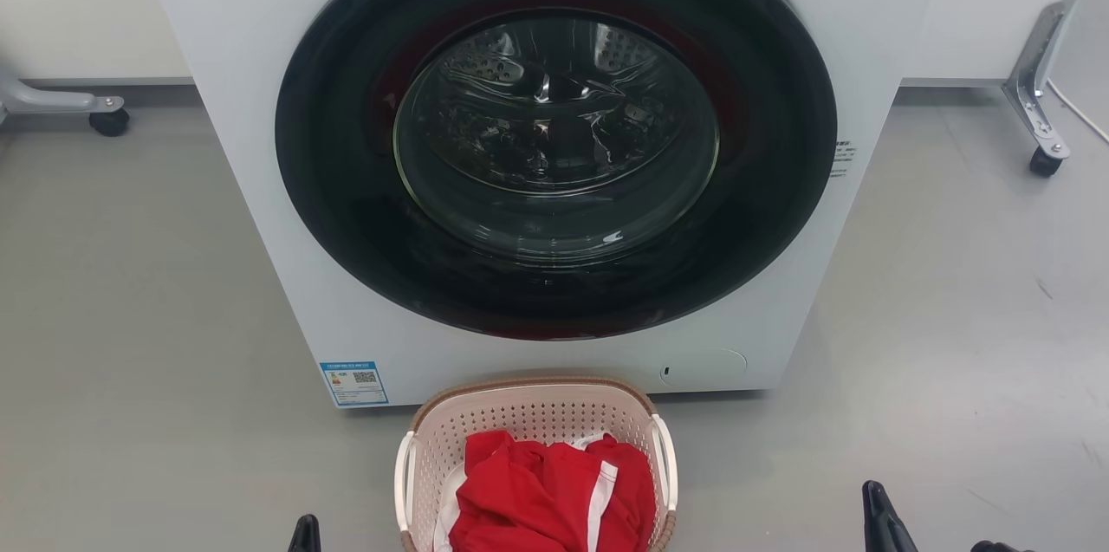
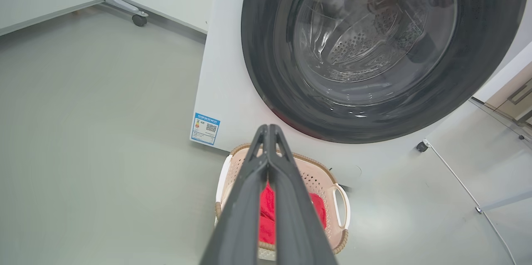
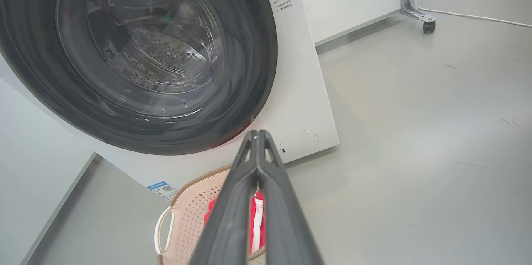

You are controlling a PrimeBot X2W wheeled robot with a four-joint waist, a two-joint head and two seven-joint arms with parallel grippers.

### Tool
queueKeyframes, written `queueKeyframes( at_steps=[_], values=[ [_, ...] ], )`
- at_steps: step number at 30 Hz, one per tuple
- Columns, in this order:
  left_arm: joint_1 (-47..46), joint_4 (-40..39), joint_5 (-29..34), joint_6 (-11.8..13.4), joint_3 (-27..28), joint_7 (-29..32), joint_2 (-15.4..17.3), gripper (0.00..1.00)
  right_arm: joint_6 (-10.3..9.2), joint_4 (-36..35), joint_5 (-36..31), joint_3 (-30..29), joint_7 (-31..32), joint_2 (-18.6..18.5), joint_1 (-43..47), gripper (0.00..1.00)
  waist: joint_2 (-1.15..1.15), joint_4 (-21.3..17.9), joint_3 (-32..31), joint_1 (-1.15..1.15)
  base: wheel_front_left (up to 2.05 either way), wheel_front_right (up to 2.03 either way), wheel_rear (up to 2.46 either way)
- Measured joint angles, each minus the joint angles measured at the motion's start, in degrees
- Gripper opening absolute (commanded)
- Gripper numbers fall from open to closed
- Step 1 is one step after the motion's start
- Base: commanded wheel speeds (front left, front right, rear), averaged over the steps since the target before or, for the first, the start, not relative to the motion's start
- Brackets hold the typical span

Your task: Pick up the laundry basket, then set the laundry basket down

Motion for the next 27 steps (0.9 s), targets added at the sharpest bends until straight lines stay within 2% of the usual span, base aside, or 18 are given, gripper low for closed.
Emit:
queueKeyframes(
  at_steps=[27],
  values=[
    [-4.2,3.5,-20.7,-3.7,4.4,6.0,-0.3,0.0,3.74,2.7,21.1,-6.5,5.9,0.5,-2.9,0.0,0.0,0.0,-0.3,0.0,0.0,0.0,0.0]
  ],
)
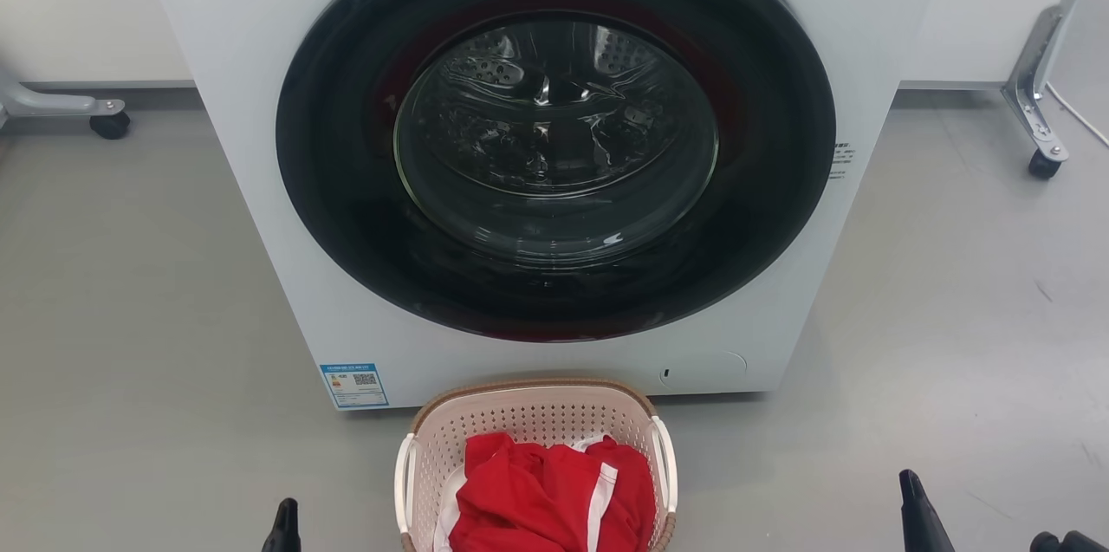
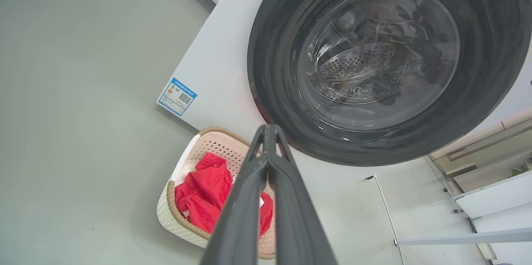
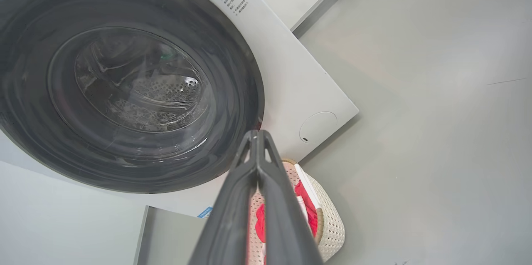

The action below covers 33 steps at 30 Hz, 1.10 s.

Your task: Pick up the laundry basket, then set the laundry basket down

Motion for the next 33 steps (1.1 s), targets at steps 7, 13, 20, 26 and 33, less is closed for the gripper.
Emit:
queueKeyframes(
  at_steps=[7,13,20,26,33],
  values=[
    [-0.9,0.9,-5.6,-0.9,1.1,1.3,-0.1,0.0,1.03,0.6,5.3,-1.6,1.3,0.2,-0.4,0.0,0.0,0.0,-0.1,0.0,0.0,0.0,0.0],
    [-1.7,1.6,-10.1,-1.9,2.1,2.7,-0.1,0.0,1.97,1.3,9.9,-3.0,2.7,0.3,-1.4,0.0,0.0,0.0,-0.1,0.0,0.0,0.0,0.0],
    [-2.8,2.5,-15.0,-2.9,3.1,4.1,-0.3,0.0,2.99,2.1,15.4,-4.6,4.1,0.5,-1.8,0.0,0.0,0.0,-0.2,0.0,0.0,0.0,0.0],
    [-3.9,3.1,-19.9,-3.9,4.2,5.3,-0.3,0.0,3.76,2.6,19.9,-6.0,5.3,0.5,-2.6,0.0,0.0,0.0,-0.2,0.0,0.0,0.0,0.0],
    [-4.9,4.1,-25.0,-4.8,5.2,6.8,-0.4,0.0,4.7,3.5,25.4,-7.6,6.8,0.6,-3.3,0.0,0.0,0.0,-0.3,0.0,0.0,0.0,0.0]
  ],
)
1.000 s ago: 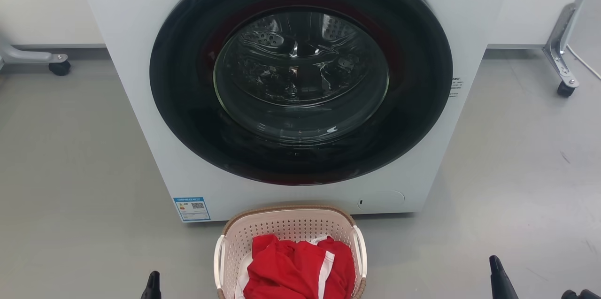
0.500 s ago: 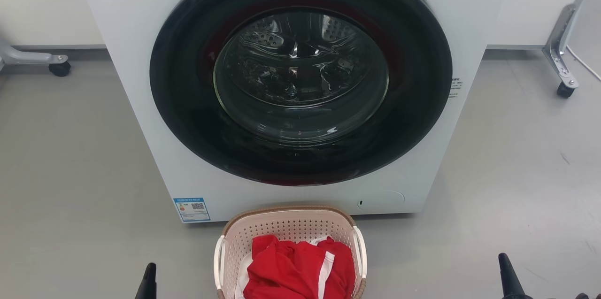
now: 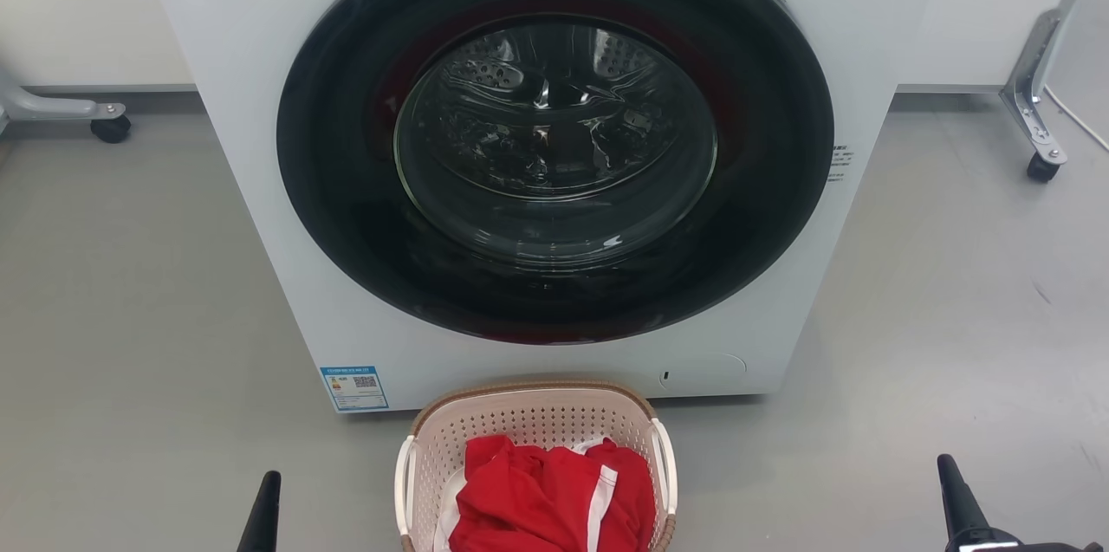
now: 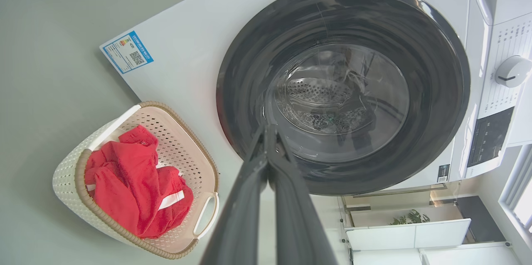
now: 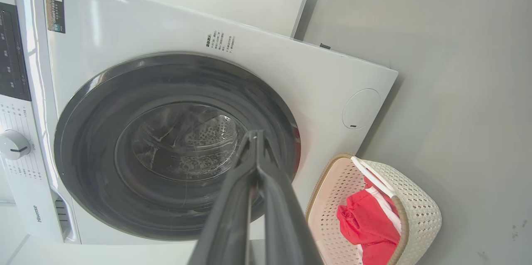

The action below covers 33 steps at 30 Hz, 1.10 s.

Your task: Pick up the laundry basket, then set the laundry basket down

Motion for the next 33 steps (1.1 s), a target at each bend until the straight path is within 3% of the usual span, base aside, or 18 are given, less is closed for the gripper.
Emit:
queueKeyframes(
  at_steps=[19,33],
  values=[
    [-2.8,2.4,-14.3,-2.5,3.1,3.7,-0.5,0.0,2.82,1.8,14.6,-4.4,3.6,0.3,-1.8,0.0,0.0,0.0,-0.2,0.0,0.0,0.0,0.0],
    [-3.5,2.6,-15.8,-3.0,3.3,4.0,-0.7,0.0,3.13,1.9,15.5,-4.7,4.0,0.3,-2.6,0.0,0.0,0.0,-0.2,0.0,0.0,0.0,0.0]
  ],
)
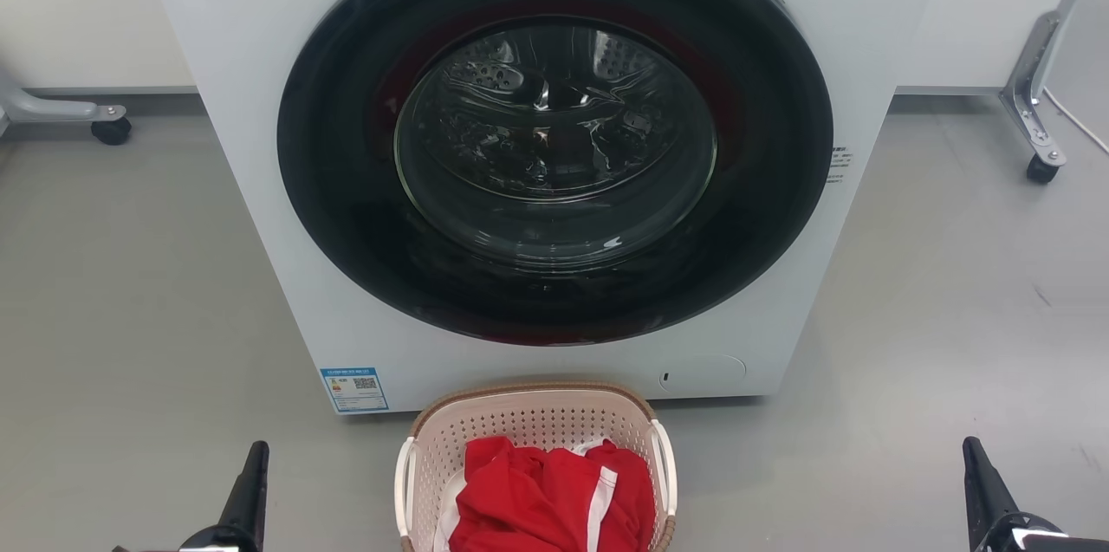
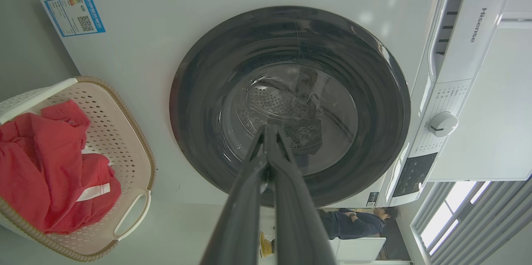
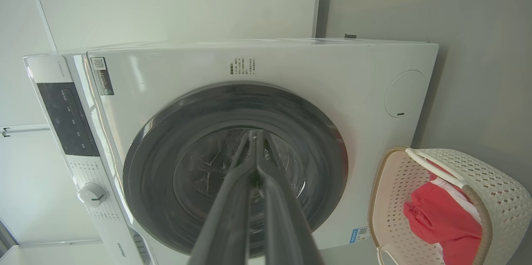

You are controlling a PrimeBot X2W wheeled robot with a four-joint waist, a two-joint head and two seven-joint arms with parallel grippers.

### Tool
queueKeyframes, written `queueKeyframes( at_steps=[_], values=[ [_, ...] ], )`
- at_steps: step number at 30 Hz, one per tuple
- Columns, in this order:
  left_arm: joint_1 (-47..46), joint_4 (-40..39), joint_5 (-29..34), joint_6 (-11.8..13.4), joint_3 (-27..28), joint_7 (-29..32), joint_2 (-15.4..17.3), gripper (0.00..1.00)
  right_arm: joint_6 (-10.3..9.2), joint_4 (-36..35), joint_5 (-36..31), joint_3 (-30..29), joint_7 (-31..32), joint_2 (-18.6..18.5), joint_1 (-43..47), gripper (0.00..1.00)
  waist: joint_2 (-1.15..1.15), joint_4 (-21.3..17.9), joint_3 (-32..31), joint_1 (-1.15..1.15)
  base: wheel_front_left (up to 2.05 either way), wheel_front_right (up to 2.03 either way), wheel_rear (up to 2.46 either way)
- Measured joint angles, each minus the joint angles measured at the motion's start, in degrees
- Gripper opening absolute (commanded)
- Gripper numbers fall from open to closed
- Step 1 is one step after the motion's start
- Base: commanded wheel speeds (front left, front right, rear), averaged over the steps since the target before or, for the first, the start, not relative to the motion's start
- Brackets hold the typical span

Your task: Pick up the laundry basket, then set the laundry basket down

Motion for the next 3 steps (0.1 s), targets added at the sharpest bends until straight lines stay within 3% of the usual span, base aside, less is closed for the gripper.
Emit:
queueKeyframes(
  at_steps=[3],
  values=[
    [0.0,0.0,0.0,0.0,0.0,0.0,0.0,0.0,0.0,0.0,0.0,0.0,0.0,0.0,0.0,0.0,0.0,0.0,0.0,0.0,0.0,0.0,0.0]
  ],
)
